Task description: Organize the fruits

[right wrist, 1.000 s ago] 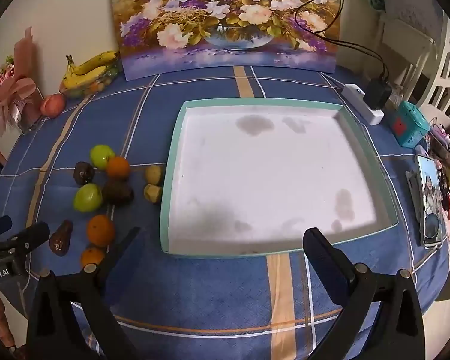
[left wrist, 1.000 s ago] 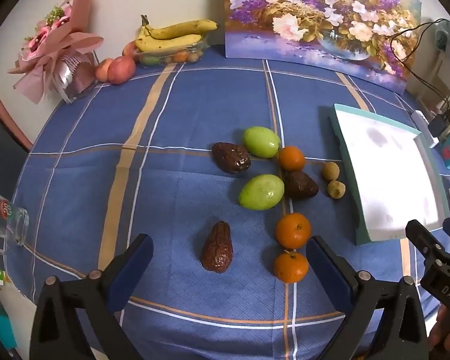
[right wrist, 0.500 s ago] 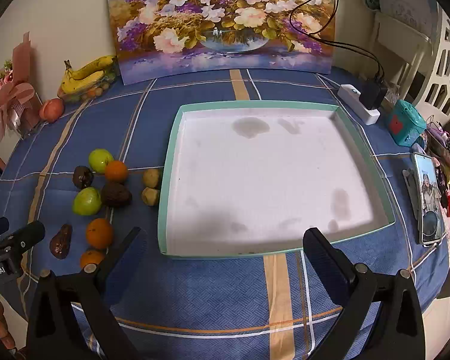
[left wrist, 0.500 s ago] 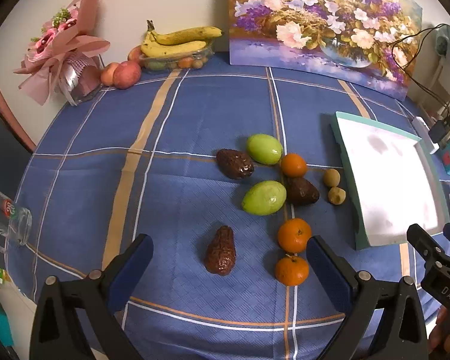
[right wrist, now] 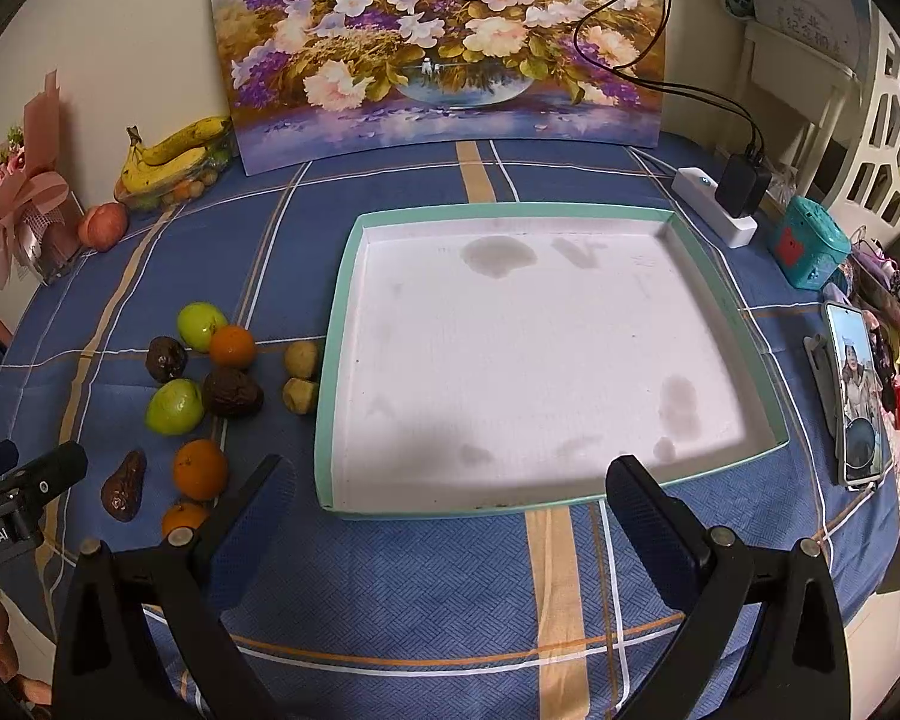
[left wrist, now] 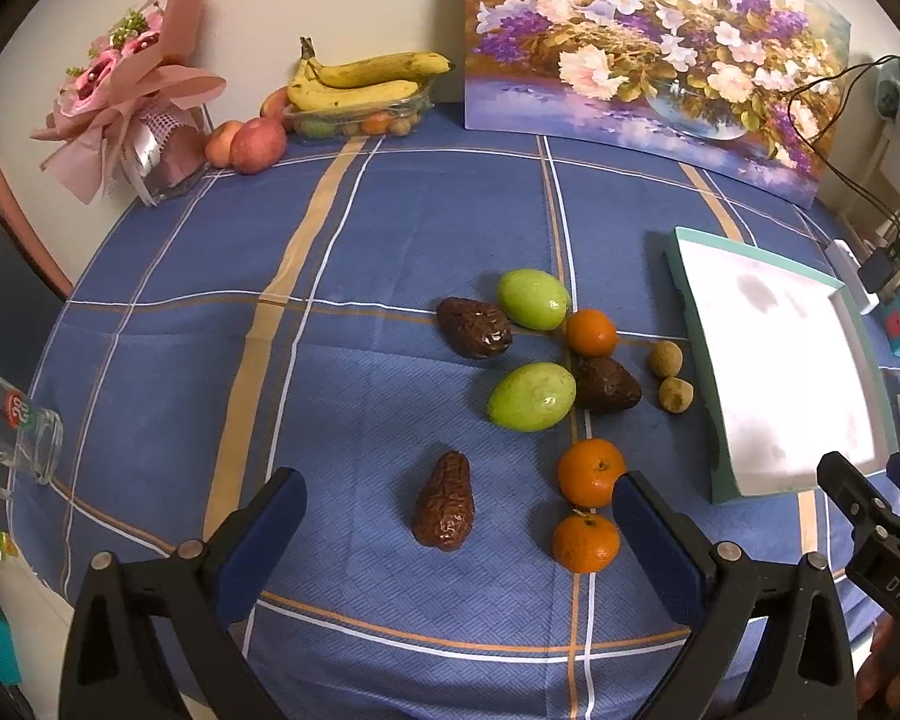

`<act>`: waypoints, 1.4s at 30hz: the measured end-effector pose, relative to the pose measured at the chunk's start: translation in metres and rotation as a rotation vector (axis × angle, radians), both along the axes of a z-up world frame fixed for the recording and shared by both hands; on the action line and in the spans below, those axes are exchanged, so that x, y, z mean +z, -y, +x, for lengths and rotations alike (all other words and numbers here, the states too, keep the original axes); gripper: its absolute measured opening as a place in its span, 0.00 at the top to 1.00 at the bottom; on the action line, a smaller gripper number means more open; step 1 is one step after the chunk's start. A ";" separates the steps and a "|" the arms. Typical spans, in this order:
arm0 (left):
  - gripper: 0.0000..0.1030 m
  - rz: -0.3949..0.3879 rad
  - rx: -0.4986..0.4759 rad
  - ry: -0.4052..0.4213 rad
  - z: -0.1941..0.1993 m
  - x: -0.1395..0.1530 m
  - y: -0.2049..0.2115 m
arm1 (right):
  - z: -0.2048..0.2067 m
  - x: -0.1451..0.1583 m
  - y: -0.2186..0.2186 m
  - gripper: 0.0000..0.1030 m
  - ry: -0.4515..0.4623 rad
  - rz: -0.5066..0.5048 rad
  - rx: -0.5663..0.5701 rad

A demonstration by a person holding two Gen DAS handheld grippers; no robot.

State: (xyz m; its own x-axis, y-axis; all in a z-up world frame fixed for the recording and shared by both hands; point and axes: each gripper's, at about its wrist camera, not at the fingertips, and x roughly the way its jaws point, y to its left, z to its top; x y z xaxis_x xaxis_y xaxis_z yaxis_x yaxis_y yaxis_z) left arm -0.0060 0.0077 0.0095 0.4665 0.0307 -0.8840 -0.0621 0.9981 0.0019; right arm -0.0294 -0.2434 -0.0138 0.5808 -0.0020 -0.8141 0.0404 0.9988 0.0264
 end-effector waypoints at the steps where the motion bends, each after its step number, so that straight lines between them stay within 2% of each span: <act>1: 0.00 0.000 -0.001 0.001 0.000 0.000 0.001 | 0.000 0.000 0.000 0.00 0.000 0.000 0.000; 22: 0.00 0.016 -0.027 0.024 -0.002 0.005 0.006 | 0.000 0.000 0.000 0.00 -0.002 0.002 -0.002; 42: 0.00 -0.001 -0.008 0.017 -0.002 0.003 0.001 | 0.001 0.000 0.001 0.00 -0.003 0.002 -0.001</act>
State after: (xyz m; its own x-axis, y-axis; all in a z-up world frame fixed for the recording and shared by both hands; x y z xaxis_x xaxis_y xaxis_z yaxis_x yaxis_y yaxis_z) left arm -0.0082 0.0068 0.0122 0.4818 0.0266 -0.8759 -0.0545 0.9985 0.0003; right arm -0.0288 -0.2439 -0.0141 0.5784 -0.0011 -0.8157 0.0415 0.9987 0.0280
